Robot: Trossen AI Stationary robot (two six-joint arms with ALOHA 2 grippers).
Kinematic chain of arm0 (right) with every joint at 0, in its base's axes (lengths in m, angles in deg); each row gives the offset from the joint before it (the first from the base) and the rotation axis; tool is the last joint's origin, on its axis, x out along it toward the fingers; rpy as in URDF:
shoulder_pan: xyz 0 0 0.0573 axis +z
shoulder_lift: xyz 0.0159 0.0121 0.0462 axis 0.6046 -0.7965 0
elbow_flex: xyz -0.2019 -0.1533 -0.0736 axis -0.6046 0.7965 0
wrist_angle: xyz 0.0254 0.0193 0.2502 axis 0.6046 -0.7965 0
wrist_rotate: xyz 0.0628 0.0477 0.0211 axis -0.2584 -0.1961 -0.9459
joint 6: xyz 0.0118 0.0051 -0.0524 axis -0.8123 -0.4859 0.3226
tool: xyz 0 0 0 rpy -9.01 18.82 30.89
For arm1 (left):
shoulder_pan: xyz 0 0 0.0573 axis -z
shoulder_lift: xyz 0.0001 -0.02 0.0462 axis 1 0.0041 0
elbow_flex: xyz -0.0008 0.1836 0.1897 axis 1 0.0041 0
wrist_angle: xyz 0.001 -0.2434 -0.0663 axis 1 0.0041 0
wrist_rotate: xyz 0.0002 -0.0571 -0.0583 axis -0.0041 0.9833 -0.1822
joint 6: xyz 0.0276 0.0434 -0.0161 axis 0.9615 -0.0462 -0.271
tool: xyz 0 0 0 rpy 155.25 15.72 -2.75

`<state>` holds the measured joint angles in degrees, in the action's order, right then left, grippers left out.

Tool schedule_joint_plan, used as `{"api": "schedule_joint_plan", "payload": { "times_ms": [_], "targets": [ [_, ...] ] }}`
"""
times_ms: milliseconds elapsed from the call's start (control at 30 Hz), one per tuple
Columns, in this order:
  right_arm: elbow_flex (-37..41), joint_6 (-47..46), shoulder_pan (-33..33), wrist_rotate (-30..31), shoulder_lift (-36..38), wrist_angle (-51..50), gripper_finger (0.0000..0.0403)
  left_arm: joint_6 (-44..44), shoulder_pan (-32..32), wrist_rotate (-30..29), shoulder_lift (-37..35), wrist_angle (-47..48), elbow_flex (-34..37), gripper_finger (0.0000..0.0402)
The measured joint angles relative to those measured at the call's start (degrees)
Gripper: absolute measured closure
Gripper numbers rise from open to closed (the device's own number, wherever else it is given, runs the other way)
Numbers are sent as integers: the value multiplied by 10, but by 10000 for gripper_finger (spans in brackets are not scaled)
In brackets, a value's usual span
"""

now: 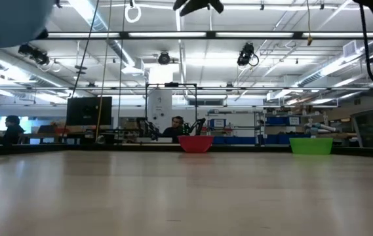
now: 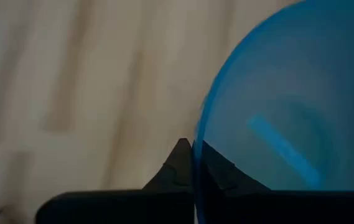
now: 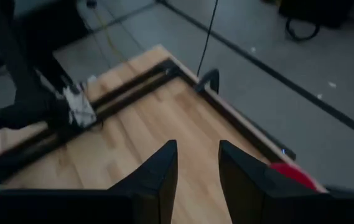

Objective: Nest bowls inside each other
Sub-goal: Stack the light blue bowl on top of the light green bowl

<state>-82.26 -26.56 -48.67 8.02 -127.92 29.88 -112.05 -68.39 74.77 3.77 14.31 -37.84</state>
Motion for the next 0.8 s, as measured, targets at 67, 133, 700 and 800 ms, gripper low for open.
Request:
{"api": "schedule_joint_plan", "payload": {
  "times_ms": [67,133,700,800],
  "targets": [
    [0,-6,15,2,4,-19,281,-39,61,4,6,-68,46,401],
    [0,-8,34,18,6,-32,282,-77,115,6,16,-125,91,401],
    [38,-97,92,50,7,-187,282,-291,265,-59,104,-183,177,324],
    [50,-113,105,71,8,-231,282,-302,263,-54,100,-181,176,275]
  ]
}}
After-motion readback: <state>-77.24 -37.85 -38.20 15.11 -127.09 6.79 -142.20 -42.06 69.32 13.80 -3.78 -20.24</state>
